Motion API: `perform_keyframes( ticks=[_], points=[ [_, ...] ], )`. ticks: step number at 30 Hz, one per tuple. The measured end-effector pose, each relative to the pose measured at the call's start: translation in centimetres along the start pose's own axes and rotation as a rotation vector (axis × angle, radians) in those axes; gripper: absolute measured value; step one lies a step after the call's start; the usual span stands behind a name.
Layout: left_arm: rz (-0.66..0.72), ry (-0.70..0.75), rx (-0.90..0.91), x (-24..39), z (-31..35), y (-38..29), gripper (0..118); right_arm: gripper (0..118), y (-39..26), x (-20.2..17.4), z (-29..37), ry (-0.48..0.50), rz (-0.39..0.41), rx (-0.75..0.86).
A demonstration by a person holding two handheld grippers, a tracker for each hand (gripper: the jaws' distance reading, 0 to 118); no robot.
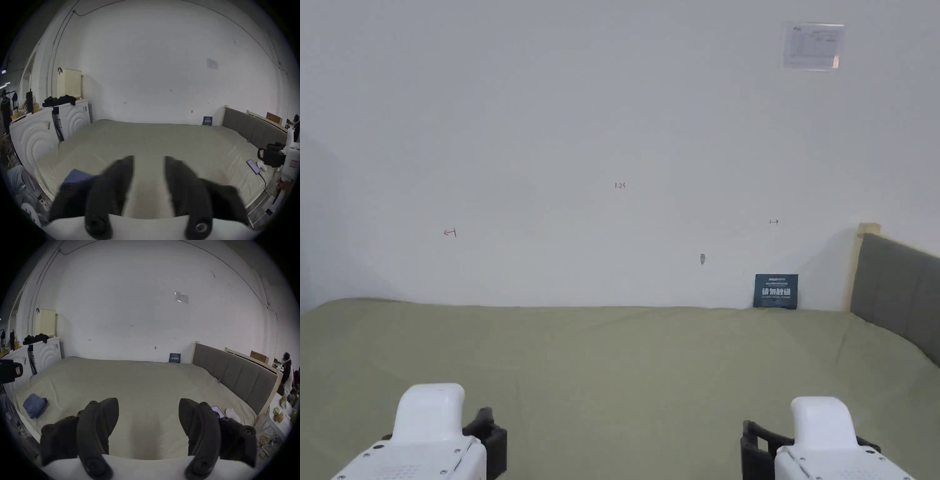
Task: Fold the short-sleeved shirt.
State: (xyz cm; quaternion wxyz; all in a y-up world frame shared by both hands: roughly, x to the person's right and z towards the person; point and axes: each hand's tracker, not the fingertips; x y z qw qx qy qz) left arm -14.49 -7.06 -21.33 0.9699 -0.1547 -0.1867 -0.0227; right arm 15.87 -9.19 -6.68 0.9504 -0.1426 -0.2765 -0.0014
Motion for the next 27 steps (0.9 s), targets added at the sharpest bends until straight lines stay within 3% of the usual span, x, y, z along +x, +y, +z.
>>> perform_keyframes(
  ticks=[1, 3, 6, 14, 19, 23, 27],
  points=[
    [-0.005, -0.006, 0.009, 0.2, 0.2, -0.6, 61, 83, -0.3, -0.2, 0.3, 0.003, -0.001, 0.009],
    [0.005, 0.007, 0.014, 0.3, 0.4, -1.5, 116, 89, -0.6, -0.4, 0.9, 0.020, -0.006, 0.029],
    [0.036, -0.013, 0.065, 0.0, 1.3, -1.8, 118, 106, -0.6, -0.3, 1.7, 0.048, -0.022, 0.070],
    [0.014, -0.018, 0.098, 0.2, 2.6, 1.9, 118, 106, 3.1, 1.4, 4.0, 0.190, -0.136, 0.186],
    [0.011, -0.025, 0.126, 0.4, 3.6, 3.7, 118, 106, 5.4, 0.5, 4.8, 0.116, -0.044, 0.203],
    [0.014, -0.027, 0.146, 0.4, 3.7, 4.2, 118, 106, 5.7, 0.0, 4.2, 0.068, -0.085, 0.186],
    [0.027, -0.050, 0.153, 0.4, 3.8, 4.1, 118, 106, 5.3, 0.5, 3.9, 0.145, -0.148, 0.189]
  ],
)
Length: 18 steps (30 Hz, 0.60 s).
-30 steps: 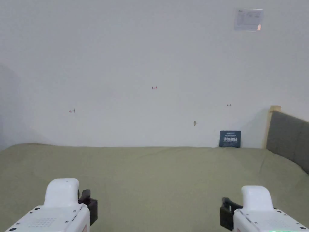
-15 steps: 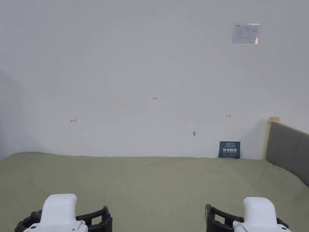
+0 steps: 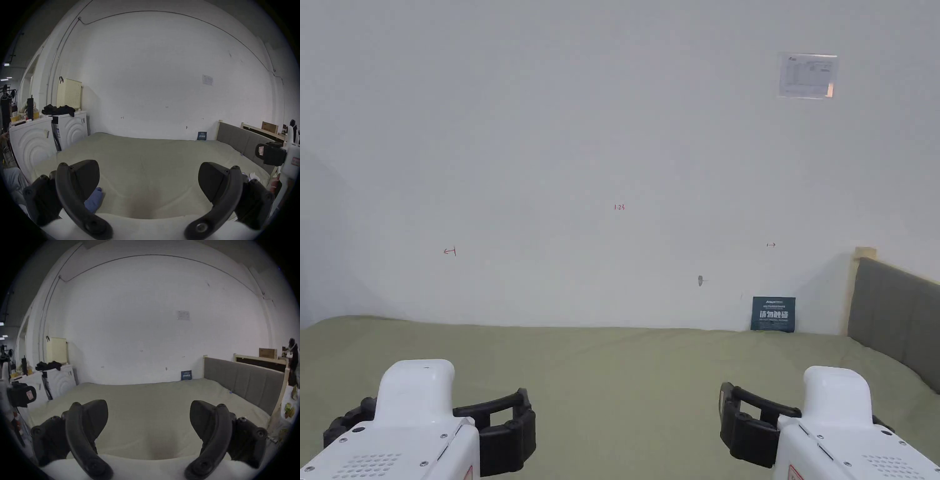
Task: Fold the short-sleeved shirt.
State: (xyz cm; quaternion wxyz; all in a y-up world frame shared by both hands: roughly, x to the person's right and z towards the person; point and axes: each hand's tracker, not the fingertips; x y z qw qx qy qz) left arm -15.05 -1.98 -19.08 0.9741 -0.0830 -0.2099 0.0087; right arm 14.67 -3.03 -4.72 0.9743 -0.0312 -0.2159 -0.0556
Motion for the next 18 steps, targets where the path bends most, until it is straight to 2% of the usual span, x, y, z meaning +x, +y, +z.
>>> perform_keyframes(
  ticks=[7, 11, 13, 18],
  points=[
    [0.019, -0.007, -0.009, -0.34, -0.30, -0.09, 118, 106, 0.28, 0.28, 0.44, 0.068, -0.027, 0.028],
    [-0.010, 0.014, -0.008, 0.00, -0.53, -0.06, 118, 106, 0.32, 0.02, 0.23, 0.073, 0.037, 0.013],
    [-0.007, 0.006, -0.013, -0.04, -0.56, -0.10, 118, 106, 0.04, -0.22, 0.36, 0.044, 0.071, 0.029],
    [-0.003, 0.006, -0.029, 0.08, -0.69, -0.39, 118, 106, -0.05, -0.03, 0.48, 0.038, 0.066, 0.030]
  ],
)
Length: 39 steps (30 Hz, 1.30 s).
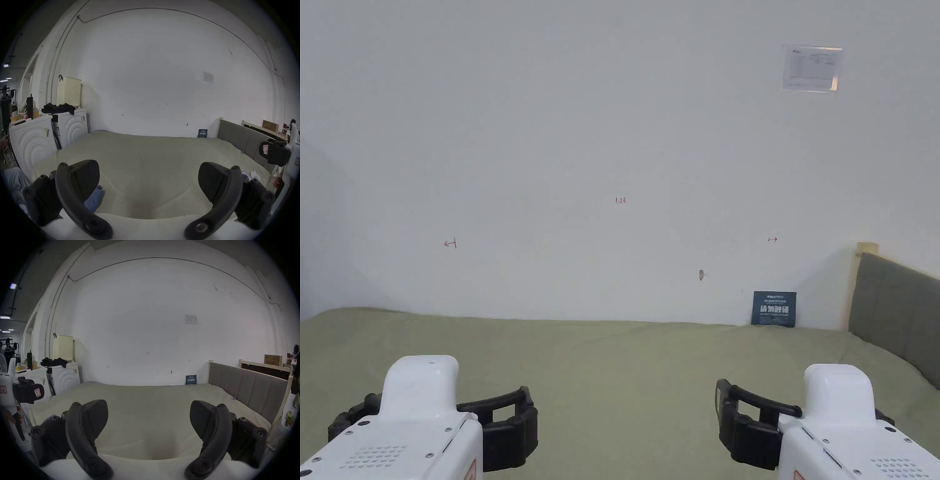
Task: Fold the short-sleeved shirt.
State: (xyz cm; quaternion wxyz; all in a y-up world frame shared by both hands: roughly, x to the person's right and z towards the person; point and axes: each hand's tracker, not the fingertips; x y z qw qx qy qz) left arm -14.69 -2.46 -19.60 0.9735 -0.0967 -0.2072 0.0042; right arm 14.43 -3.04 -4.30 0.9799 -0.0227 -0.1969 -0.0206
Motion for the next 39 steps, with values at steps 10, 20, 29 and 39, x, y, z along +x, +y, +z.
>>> perform_keyframes(
  ticks=[10, 20, 29, 39],
  points=[
    [0.017, -0.014, -0.003, 0.05, -0.16, 0.05, 118, 106, 0.47, 0.24, 0.11, -0.035, -0.046, -0.036],
    [0.006, -0.015, 0.000, 0.33, -0.01, 0.34, 118, 106, 0.91, -0.34, -0.07, -0.050, -0.043, -0.103],
    [0.015, -0.010, -0.011, 0.22, -0.16, 0.22, 118, 106, 0.78, -0.40, -0.25, -0.061, -0.043, -0.116],
    [0.014, -0.011, -0.008, 0.29, -0.17, 0.34, 118, 106, 0.86, -0.55, -0.17, -0.073, -0.031, -0.112]
  ],
)
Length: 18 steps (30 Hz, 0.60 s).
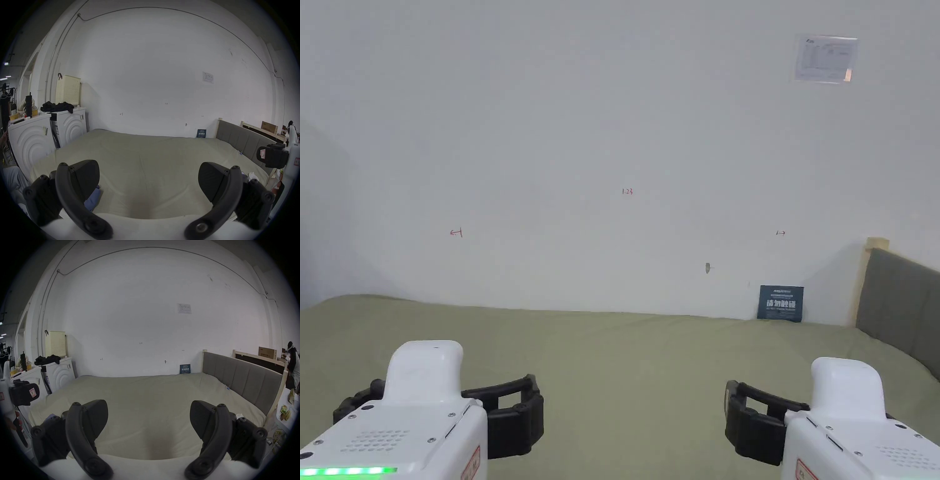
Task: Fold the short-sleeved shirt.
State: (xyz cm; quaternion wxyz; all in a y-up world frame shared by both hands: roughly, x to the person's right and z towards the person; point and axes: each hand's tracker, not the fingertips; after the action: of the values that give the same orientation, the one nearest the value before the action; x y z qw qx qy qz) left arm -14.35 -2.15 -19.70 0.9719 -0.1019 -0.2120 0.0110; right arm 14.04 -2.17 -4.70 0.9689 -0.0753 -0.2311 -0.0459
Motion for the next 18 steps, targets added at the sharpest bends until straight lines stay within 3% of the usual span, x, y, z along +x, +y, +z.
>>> perform_keyframes(
  ticks=[18],
  points=[
    [0.004, -0.012, 0.007, 0.22, 0.00, 0.26, 118, 106, 0.23, -0.12, 0.19, -0.024, 0.016, 0.015]
  ],
)
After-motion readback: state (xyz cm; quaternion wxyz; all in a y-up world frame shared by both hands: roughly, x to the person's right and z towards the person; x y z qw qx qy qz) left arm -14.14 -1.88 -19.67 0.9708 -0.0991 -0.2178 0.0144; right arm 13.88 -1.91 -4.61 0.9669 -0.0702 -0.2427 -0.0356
